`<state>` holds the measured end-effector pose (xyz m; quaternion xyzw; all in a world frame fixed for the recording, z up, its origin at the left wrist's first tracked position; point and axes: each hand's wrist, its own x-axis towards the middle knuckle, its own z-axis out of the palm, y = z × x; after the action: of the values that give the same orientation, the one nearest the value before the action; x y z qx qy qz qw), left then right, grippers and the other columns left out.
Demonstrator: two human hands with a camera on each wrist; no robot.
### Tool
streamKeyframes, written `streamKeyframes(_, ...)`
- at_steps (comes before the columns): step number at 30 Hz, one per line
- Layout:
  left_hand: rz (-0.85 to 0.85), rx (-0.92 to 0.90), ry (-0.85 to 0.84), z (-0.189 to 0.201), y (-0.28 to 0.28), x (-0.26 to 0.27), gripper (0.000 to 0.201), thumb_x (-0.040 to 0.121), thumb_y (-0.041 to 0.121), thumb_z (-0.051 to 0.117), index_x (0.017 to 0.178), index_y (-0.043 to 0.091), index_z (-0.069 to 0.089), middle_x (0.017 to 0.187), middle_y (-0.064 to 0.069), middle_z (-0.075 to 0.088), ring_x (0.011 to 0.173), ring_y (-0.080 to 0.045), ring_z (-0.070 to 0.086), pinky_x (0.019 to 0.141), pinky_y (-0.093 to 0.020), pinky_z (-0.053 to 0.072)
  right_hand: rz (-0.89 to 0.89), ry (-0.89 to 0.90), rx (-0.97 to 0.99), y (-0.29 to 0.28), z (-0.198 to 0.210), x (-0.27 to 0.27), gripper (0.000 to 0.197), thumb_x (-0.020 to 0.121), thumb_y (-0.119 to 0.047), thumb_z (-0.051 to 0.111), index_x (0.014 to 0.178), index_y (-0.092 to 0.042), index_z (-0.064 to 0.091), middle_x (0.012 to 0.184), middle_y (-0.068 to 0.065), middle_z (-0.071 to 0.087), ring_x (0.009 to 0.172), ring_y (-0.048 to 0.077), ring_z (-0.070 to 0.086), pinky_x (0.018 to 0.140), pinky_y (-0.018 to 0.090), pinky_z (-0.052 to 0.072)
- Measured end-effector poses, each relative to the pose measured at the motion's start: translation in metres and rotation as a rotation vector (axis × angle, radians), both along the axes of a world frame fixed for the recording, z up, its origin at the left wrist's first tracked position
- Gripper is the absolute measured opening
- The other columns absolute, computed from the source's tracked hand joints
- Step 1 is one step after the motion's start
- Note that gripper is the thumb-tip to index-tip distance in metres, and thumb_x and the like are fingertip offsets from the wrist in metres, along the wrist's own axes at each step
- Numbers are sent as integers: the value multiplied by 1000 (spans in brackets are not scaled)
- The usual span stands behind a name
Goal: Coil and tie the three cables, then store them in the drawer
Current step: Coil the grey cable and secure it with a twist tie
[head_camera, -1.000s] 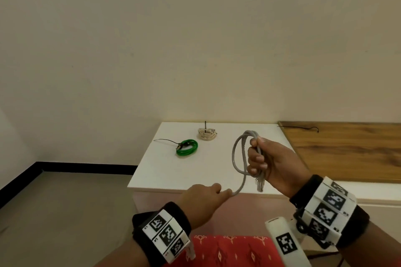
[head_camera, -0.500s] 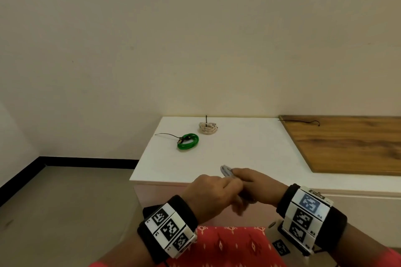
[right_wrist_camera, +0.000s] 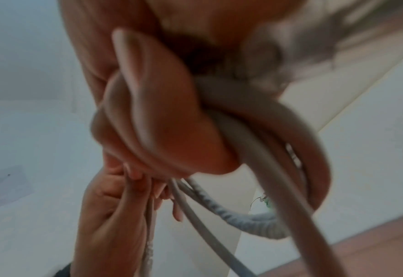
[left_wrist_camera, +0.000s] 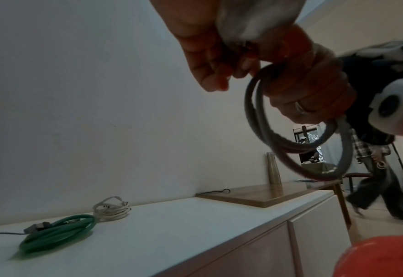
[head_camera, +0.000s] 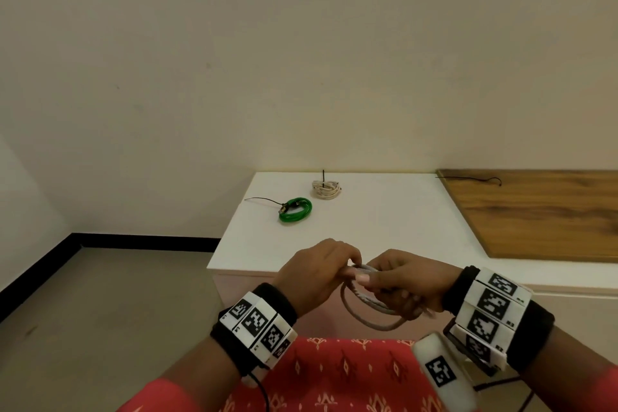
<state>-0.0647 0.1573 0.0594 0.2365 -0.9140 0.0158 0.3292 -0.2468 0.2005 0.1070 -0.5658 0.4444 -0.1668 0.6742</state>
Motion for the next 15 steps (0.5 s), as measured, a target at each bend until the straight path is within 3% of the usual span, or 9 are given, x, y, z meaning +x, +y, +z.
streamKeyframes(2,-5,-24,38,-1,-6,3,10,91,30,42,89,21,46,71,-2,59,71,-8,41,49,-21,41,-12,-58,36,-2,1,-2,40,85,-39,51,57,-14,36,34,-9,28,27,2,19,33,8,20)
streamKeyframes(4,20,-31,81,-1,-9,6,25,97,35,30,87,21,48,72,-3,58,71,-8,41,47,-26,44,-20,-117,81,-3,2,-2,38,84,-39,46,55,-16,38,33,-9,28,26,2,18,33,7,21)
streamKeyframes(7,24,4,133,-3,-7,6,37,98,40,20,90,21,50,75,-3,59,74,-9,42,57,-23,40,-9,-161,136,-2,4,0,40,83,-41,44,51,-19,41,31,-9,28,25,2,18,32,6,21)
streamKeyframes(10,36,156,234,-8,-1,2,45,95,51,11,91,24,48,78,1,58,78,-6,42,66,-17,33,-2,-175,162,-1,4,1,40,83,-42,43,49,-20,41,30,-10,29,24,1,18,33,6,20)
streamKeyframes(12,41,258,292,-10,0,-2,47,92,57,10,87,27,46,78,13,52,77,-4,41,69,-21,33,-2,-187,178,-1,4,0,40,82,-42,42,49,-21,41,30,-10,29,24,1,18,34,5,19)
streamKeyframes(15,-128,628,388,-5,4,-6,41,93,50,29,86,19,55,72,16,55,70,-8,52,69,-24,43,9,-226,202,-2,3,-4,41,79,-47,52,50,-21,42,29,-11,32,23,1,20,34,5,21)
